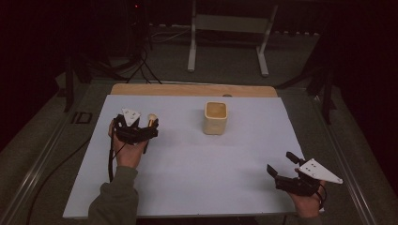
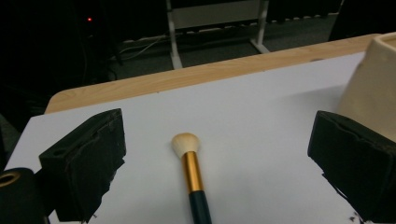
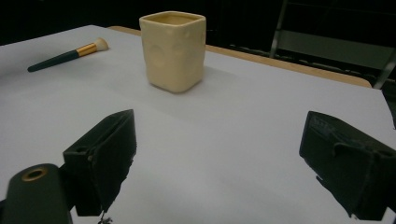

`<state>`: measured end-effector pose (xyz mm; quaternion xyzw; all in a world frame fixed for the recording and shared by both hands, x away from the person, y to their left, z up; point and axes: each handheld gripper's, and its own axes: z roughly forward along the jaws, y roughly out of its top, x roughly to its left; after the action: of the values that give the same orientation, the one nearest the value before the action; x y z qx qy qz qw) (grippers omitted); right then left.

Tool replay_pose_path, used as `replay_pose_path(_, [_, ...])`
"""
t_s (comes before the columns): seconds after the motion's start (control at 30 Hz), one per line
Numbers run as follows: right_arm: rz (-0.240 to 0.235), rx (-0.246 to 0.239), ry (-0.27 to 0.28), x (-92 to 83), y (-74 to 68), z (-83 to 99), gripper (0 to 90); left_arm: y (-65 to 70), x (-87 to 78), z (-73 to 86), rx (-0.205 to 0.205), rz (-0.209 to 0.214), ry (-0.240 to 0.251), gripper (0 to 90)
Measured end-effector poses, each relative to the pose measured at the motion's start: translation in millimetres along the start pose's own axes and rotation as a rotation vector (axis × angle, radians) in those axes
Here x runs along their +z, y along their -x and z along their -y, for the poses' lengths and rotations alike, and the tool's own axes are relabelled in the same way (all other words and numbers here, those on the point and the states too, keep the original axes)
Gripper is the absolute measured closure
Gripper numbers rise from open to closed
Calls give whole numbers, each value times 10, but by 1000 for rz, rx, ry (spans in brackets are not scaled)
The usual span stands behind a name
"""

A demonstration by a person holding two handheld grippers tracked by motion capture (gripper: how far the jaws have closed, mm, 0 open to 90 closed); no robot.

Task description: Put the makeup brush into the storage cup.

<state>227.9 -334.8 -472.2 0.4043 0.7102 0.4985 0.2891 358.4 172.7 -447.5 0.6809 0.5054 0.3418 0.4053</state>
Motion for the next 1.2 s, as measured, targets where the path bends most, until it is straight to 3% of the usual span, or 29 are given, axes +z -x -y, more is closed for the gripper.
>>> replay_pose_path(0.63, [1,2,-1,1,5,0,109,-52,359,-29,-17,-52,-53,56])
replay_pose_path(0.83, [1,2,1,-2,5,-1,109,-79,410,-60,-23,-68,-50,62])
replay_pose_path(1.2, [0,1,0,-1,5,0,109,-123,503,-154,-36,-43,-115,64])
